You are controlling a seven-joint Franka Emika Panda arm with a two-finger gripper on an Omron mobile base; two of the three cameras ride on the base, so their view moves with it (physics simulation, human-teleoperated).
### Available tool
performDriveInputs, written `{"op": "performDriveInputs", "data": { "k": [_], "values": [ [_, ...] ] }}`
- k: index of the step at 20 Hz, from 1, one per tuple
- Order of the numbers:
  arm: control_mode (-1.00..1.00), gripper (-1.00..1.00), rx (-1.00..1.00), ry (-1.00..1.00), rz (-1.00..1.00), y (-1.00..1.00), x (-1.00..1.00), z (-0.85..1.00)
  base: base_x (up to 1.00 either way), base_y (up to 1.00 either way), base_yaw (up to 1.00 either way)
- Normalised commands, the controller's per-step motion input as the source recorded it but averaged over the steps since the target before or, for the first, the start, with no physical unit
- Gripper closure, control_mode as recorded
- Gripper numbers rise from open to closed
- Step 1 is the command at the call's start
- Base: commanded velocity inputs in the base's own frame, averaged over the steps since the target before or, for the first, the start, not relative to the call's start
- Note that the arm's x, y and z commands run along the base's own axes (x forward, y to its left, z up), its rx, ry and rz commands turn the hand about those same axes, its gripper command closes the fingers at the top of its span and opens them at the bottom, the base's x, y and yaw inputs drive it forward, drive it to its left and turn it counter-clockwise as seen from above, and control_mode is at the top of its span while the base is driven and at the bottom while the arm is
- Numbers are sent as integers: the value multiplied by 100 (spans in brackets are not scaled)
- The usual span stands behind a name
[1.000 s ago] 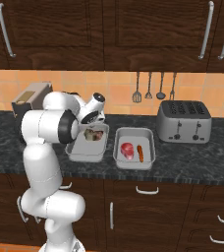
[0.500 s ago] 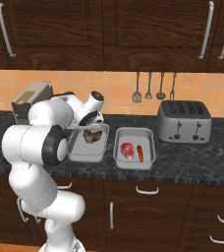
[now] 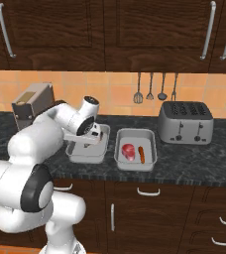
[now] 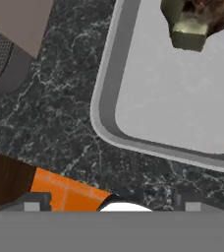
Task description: Place one carrot and one steak in each tupperware on the nearby counter, to pack two identical lunches.
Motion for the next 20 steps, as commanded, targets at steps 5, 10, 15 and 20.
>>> {"op": "performDriveInputs", "data": {
  "k": [5, 10, 15, 20],
  "values": [
    [-100, -100, -3, 14, -12, -15, -93, 63, 0, 0, 0],
    [-100, -100, -16, -19, -4, -13, -98, 35, 0, 0, 0],
    [-100, -100, -10, -22, -2, -17, -93, 19, 0, 0, 0],
    [-100, -100, 0, -10, 0, 0, -24, 9, 0, 0, 0]
  ]
}}
